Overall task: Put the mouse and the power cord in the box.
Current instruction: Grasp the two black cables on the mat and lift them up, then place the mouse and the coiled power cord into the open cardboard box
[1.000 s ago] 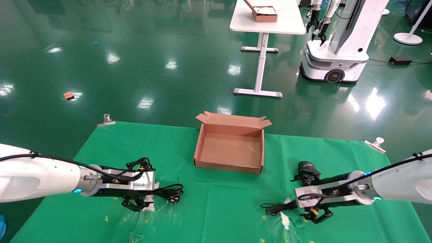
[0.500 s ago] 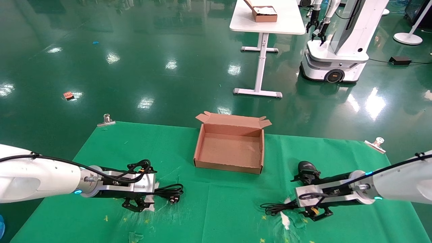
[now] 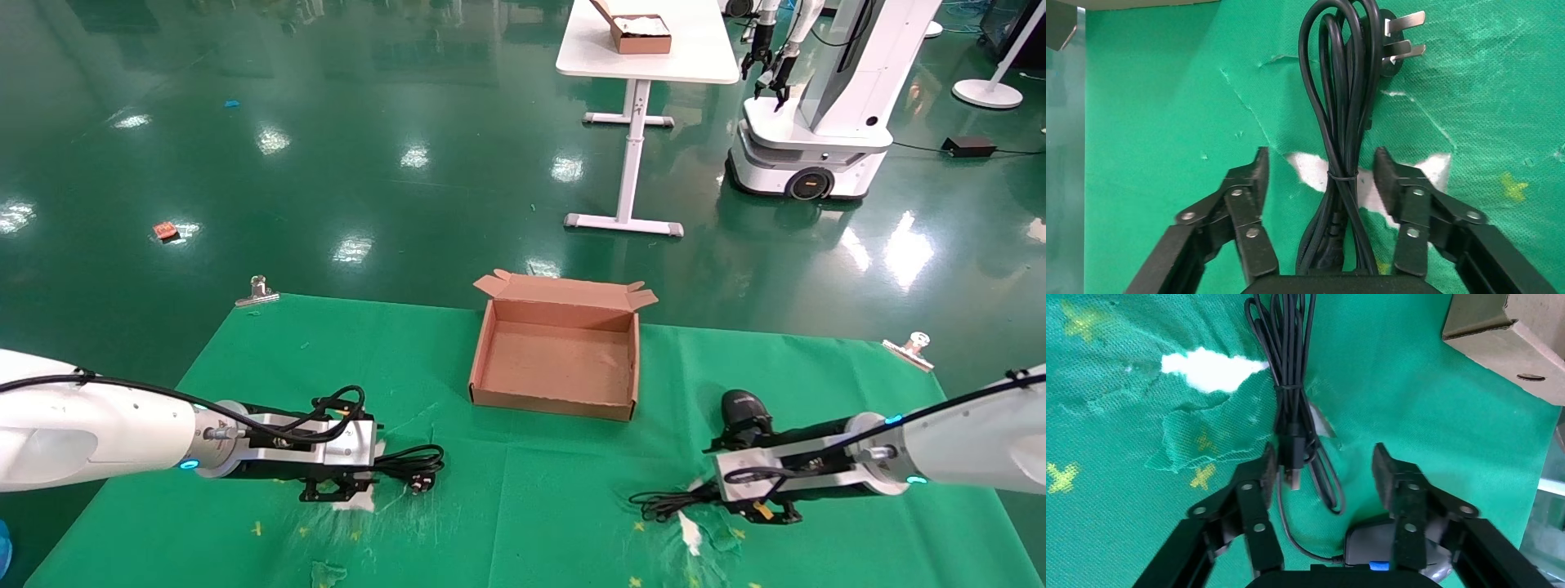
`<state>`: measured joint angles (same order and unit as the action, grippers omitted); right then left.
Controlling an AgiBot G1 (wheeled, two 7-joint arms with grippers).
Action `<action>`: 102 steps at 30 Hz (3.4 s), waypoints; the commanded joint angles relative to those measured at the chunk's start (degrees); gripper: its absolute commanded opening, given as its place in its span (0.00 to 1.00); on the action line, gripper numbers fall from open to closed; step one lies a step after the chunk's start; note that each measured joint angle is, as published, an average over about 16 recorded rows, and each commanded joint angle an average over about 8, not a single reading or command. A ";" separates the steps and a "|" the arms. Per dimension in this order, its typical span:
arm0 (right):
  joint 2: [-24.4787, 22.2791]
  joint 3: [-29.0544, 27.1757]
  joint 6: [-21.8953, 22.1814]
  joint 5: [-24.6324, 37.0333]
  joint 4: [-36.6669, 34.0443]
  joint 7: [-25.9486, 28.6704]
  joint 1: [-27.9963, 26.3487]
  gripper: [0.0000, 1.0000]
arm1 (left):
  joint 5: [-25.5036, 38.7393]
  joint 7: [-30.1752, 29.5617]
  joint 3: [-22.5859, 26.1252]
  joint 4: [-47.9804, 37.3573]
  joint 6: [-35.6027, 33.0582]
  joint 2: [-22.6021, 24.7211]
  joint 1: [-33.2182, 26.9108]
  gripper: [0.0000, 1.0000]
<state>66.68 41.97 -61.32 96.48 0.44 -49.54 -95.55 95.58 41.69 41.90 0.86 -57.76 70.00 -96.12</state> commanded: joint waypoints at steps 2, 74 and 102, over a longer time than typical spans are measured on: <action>-0.01 0.00 -0.03 0.00 0.01 0.01 0.01 0.00 | 0.00 -0.02 0.00 0.01 0.00 -0.01 0.00 0.00; 10.88 -8.67 15.17 -13.09 2.63 8.47 -5.17 0.00 | -23.22 -10.97 -16.09 0.71 -13.08 1.44 -13.19 0.00; 10.35 -5.97 23.38 -17.13 7.02 17.44 2.95 1.00 | -17.02 -5.77 -11.83 4.21 -3.26 6.16 -8.43 0.00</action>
<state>76.45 36.01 -38.52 79.70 7.51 -32.70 -93.58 78.33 34.99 30.32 5.88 -60.86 75.72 -103.66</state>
